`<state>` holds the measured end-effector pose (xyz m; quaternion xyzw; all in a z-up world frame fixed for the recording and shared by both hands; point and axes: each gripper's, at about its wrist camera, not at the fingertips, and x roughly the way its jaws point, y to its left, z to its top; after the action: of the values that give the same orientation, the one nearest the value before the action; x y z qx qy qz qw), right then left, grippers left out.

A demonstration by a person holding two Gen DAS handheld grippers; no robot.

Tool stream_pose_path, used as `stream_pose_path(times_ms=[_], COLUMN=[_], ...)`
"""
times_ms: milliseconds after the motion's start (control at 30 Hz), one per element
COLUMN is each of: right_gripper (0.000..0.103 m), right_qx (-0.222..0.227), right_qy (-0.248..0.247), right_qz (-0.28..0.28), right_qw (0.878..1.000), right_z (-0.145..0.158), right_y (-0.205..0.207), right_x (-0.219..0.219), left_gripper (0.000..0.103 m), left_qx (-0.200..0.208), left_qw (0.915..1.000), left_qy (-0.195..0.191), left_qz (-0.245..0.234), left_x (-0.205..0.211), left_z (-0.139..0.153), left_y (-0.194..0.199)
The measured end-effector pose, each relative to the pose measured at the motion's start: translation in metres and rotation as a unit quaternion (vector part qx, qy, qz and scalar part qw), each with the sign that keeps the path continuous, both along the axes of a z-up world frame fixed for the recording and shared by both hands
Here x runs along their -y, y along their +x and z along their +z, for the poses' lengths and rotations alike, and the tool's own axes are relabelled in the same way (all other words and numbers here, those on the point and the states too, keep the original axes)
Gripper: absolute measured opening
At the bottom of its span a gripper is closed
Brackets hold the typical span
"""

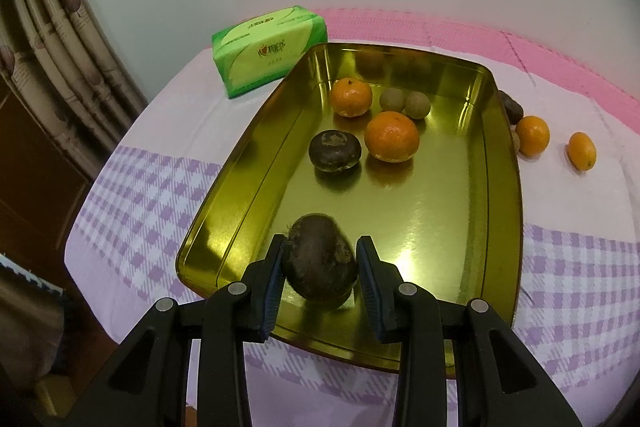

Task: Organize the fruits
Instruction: 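Carry the brown fruit into the tray and open the left gripper, then carry the kumquat over the tray and open the right gripper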

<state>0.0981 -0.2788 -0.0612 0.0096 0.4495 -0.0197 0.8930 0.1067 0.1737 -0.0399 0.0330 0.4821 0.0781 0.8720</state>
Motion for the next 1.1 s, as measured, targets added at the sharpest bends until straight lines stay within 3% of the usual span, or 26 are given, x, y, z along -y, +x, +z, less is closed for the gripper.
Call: stream_pose_path(times_ms=[267,1100], right_gripper=[0.036,0.035], right_qx=[0.0,-0.012], right_qy=[0.0,0.004], right_qz=[0.001,0.007], right_qw=[1.0,1.0], right_z=[-0.001,0.002], right_y=[0.0,0.003], right_x=[0.0,-0.01], left_gripper=[0.036,0.038], left_qx=[0.011,0.028], left_qw=[0.9998,0.9992], left_qy=[0.017,0.014], left_qz=[-0.003,0.027], left_x=[0.002,-0.008], left_z=[0.003,0.023], left_y=[0.0,-0.007])
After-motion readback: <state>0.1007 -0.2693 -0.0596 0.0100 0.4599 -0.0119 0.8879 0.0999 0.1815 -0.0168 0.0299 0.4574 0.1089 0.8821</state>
